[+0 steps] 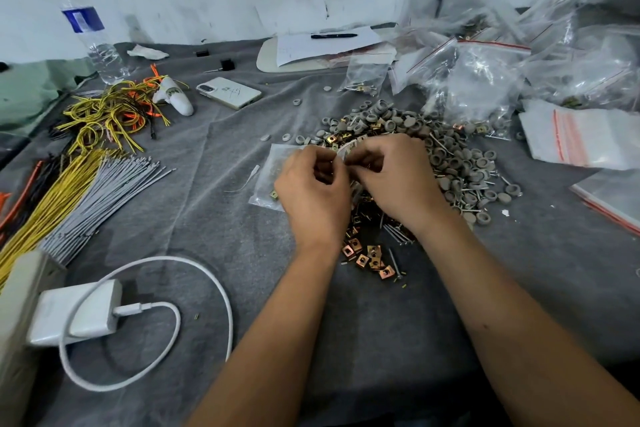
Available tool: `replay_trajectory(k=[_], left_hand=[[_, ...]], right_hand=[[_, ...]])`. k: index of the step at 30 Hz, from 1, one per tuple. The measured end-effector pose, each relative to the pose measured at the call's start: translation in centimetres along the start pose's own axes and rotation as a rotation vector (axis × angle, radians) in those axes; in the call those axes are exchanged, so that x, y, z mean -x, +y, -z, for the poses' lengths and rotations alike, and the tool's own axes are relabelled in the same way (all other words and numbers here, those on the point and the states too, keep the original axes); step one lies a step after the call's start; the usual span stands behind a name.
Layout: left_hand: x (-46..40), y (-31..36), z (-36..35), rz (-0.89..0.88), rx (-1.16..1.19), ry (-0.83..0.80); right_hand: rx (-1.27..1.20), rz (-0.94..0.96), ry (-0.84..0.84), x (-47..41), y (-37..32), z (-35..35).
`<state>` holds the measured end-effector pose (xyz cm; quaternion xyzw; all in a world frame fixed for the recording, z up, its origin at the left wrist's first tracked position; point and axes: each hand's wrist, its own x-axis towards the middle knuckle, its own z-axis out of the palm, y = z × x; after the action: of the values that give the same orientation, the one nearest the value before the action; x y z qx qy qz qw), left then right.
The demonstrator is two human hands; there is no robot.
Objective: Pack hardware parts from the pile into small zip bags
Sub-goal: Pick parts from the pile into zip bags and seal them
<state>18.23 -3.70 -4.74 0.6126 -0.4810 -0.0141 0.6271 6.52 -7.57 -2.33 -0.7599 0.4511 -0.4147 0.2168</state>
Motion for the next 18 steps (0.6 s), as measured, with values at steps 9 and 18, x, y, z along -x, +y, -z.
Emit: replay_trajectory(k=[9,18], left_hand=[[0.0,0.0,0.0,-0.033,-0.004,-0.001],[-0.1,-0.1,-0.1,0.006,-0.006,-0.006]], right_hand=[[0.227,0.052,-0.099,0.2,0.4,0.9],[0.526,-0.221,-0.768,0.9,-3.5,6.2]])
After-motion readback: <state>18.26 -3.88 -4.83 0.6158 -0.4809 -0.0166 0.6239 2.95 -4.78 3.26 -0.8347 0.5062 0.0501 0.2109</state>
